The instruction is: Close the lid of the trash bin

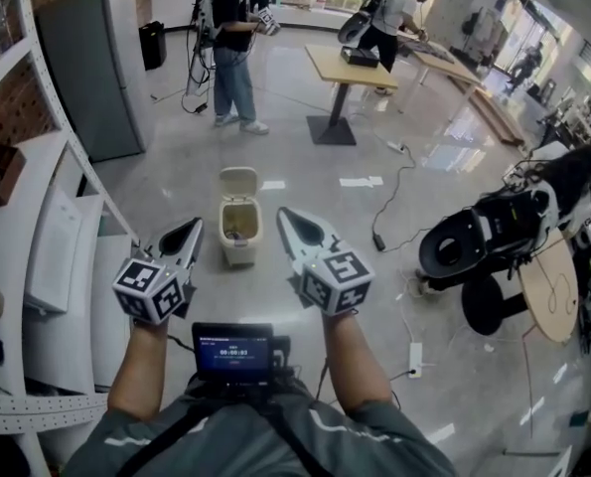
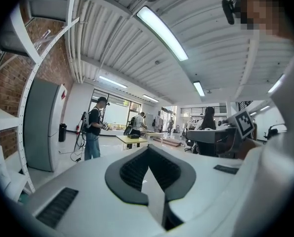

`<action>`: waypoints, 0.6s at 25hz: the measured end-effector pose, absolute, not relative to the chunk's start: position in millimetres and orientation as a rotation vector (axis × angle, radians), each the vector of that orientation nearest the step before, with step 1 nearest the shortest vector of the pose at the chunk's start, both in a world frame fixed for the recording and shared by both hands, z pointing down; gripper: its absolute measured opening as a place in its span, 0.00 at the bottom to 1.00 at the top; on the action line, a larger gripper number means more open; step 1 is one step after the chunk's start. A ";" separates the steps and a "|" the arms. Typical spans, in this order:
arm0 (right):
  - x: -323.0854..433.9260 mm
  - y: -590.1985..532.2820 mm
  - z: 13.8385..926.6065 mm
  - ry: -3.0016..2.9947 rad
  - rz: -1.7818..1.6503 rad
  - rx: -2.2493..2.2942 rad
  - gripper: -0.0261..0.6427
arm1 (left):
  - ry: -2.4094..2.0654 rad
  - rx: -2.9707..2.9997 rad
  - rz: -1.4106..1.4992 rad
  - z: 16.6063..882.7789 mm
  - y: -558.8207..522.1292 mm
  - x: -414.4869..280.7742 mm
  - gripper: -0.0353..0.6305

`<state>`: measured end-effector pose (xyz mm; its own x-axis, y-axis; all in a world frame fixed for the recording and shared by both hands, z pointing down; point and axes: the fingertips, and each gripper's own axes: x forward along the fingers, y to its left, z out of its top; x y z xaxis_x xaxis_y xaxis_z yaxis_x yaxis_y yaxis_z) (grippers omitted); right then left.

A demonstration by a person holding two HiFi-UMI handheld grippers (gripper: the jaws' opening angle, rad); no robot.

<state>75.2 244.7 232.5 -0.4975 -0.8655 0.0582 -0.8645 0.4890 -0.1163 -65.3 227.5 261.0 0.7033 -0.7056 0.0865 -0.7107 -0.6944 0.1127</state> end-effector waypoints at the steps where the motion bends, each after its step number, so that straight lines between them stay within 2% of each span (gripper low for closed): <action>1: 73.7 234.3 231.6 2.698 -0.203 -1.584 0.06 | -1.153 2.773 0.054 261.7 216.1 -67.1 0.05; 15: 35.4 122.3 227.9 2.660 -0.216 -1.707 0.06 | -1.057 2.781 0.002 263.7 93.0 -107.1 0.05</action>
<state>35.4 122.3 227.9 -0.4188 -0.9031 0.0955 -0.9066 0.4098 -0.1001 -107.1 93.0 263.7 0.7493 -0.6595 0.0603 -0.6597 -0.7355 0.1541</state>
